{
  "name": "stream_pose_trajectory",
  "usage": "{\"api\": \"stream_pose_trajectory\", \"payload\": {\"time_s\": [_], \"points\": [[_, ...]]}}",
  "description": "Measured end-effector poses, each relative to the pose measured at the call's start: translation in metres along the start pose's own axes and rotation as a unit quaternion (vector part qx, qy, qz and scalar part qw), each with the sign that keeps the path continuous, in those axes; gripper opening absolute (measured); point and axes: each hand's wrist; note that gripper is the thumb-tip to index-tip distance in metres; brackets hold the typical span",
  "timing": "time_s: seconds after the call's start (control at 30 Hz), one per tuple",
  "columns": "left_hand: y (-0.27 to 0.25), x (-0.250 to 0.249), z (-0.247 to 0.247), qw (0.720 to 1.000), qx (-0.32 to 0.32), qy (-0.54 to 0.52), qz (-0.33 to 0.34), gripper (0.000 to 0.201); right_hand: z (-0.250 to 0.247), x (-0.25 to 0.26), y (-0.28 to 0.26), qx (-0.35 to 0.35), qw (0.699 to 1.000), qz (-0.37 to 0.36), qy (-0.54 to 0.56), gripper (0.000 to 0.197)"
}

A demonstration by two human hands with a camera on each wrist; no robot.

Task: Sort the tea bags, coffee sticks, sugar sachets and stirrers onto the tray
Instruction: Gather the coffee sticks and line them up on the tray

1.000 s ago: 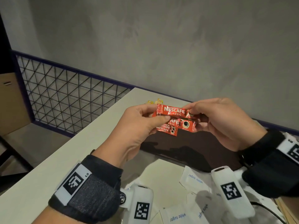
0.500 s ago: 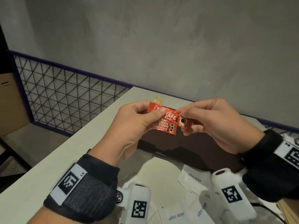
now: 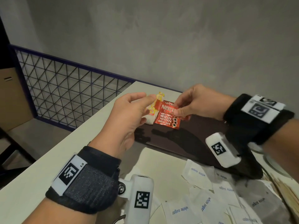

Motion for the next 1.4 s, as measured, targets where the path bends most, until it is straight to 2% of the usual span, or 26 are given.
{"api": "stream_pose_trajectory", "payload": {"time_s": [0.13,0.37,0.7,1.0,1.13,1.27,1.4], "points": [[0.002,-0.007,-0.003,0.999,-0.021,-0.03,-0.015,0.014,0.035,-0.035,0.022,0.066,0.992,0.022,-0.104,0.018],[0.0,-0.004,-0.003,0.999,-0.019,-0.02,-0.024,0.01,0.065,-0.052,0.044,0.077,0.986,0.029,-0.144,0.018],[0.001,-0.005,-0.003,0.999,-0.016,-0.023,-0.022,0.006,0.074,-0.045,0.053,0.048,0.968,0.004,-0.247,0.019],[0.004,-0.004,-0.003,0.999,-0.017,-0.024,-0.025,0.007,0.075,-0.044,0.059,0.038,0.964,0.009,-0.264,0.026],[0.002,-0.008,-0.003,0.999,-0.013,-0.021,-0.026,0.01,0.057,-0.033,0.05,-0.017,0.972,-0.01,-0.233,0.034],[-0.007,-0.017,-0.003,0.999,0.019,0.018,0.019,0.009,0.023,-0.013,0.006,-0.001,0.985,0.017,-0.172,0.03],[-0.019,-0.042,-0.008,0.979,0.112,0.101,0.138,0.009,0.001,-0.004,-0.065,0.087,0.98,-0.002,-0.177,0.025]]}}
Point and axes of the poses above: each hand's wrist, its own y-axis towards the middle knuckle, its own z-axis out of the palm, x = y × z, and after that the axes turned 12 degrees about -x, right-handed
